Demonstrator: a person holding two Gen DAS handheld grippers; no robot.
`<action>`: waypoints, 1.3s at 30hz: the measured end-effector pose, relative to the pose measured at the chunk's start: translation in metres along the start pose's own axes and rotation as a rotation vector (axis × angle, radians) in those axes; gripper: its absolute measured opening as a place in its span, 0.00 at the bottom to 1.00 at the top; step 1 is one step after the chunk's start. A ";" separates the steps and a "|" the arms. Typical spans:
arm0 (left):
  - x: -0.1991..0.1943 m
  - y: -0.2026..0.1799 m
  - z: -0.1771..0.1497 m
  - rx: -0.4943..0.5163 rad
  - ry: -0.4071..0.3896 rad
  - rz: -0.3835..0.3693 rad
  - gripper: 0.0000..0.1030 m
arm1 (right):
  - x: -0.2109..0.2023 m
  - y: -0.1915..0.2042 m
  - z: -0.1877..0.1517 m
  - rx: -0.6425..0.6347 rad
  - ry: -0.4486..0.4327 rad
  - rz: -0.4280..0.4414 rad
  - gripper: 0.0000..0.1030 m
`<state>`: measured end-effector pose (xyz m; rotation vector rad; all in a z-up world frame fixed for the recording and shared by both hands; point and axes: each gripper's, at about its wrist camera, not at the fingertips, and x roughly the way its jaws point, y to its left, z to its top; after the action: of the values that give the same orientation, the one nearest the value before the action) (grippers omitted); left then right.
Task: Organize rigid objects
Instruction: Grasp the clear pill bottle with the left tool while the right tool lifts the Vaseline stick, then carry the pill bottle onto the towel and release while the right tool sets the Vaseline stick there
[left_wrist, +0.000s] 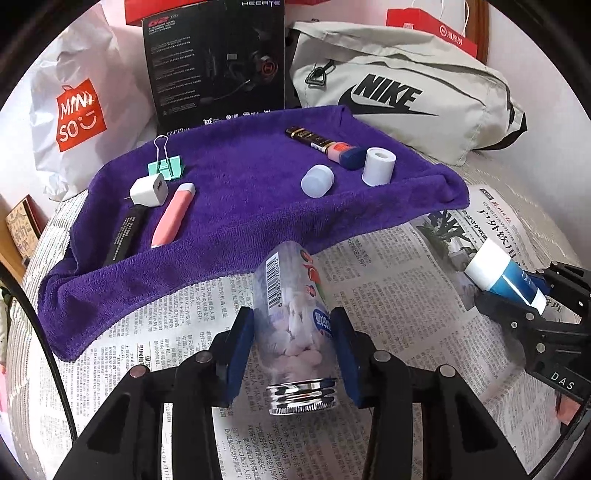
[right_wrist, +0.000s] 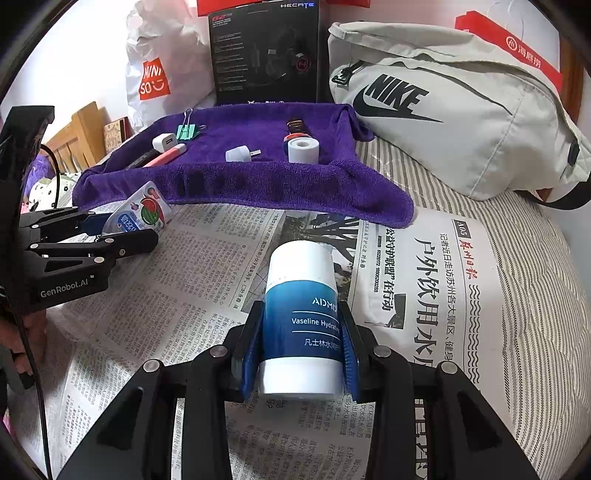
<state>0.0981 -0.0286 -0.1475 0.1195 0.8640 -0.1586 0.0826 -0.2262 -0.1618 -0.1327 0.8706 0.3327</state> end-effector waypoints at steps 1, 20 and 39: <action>0.000 0.000 0.000 -0.002 -0.002 -0.002 0.39 | 0.000 0.000 0.000 0.000 0.000 0.000 0.36; 0.000 -0.001 -0.001 -0.001 -0.002 -0.003 0.39 | 0.001 -0.002 0.001 -0.002 0.000 0.001 0.36; -0.036 0.017 0.015 -0.055 0.004 -0.117 0.38 | -0.020 -0.012 0.015 0.050 0.021 0.087 0.35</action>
<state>0.0900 -0.0113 -0.1098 0.0175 0.8787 -0.2437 0.0858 -0.2384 -0.1371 -0.0522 0.9063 0.3916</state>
